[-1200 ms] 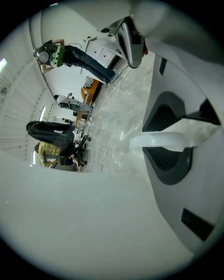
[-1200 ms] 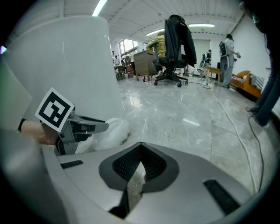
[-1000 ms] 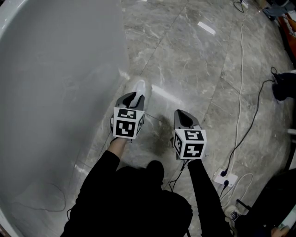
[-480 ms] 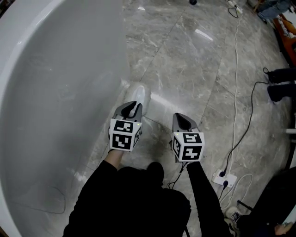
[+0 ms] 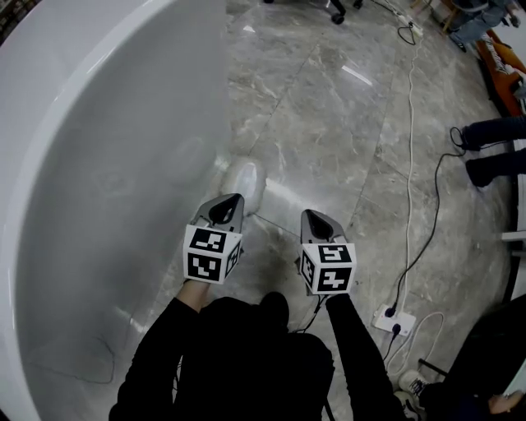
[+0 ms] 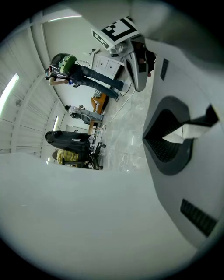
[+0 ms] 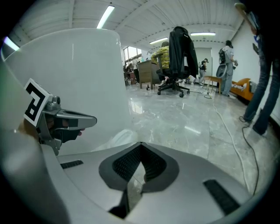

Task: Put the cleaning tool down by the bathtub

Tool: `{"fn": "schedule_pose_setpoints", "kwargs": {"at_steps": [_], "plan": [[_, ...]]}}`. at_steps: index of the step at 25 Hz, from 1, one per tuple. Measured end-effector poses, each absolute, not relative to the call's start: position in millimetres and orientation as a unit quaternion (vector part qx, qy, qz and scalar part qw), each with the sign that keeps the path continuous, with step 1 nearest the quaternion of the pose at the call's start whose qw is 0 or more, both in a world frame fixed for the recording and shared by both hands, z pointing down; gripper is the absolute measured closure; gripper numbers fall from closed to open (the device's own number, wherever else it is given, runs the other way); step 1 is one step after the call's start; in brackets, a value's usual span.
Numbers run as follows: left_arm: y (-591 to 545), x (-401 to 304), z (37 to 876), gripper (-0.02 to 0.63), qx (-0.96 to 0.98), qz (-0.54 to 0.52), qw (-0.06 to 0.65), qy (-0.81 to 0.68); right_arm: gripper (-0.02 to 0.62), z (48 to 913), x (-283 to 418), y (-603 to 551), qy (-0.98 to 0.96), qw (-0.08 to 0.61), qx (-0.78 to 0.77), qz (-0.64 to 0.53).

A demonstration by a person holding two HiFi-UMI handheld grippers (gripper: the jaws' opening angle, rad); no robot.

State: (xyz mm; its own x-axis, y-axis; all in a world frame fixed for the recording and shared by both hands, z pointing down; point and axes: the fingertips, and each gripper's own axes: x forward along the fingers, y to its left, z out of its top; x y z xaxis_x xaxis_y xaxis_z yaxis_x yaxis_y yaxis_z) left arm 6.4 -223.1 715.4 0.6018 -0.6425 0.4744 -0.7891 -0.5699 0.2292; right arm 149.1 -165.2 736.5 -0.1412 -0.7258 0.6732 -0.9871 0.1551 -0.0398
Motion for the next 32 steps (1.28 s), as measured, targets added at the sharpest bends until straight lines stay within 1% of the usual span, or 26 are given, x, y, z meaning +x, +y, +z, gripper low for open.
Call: {"fn": "schedule_pose_setpoints", "kwargs": {"at_steps": [6, 13, 32], "plan": [[-223.7, -3.5, 704.2, 0.598, 0.870, 0.161, 0.212, -0.415, 0.597, 724.2, 137.1, -166.7, -0.726, 0.254, 0.595, 0.234], [-215.2, -7.5, 710.1, 0.598, 0.868, 0.162, 0.223, -0.414, 0.597, 723.7, 127.1, -161.3, -0.731, 0.243, 0.590, 0.240], [-212.2, -8.0, 716.6, 0.598, 0.861, 0.149, 0.241, -0.422, 0.597, 717.1, 110.0, -158.1, -0.746, 0.259, 0.574, 0.214]]}}
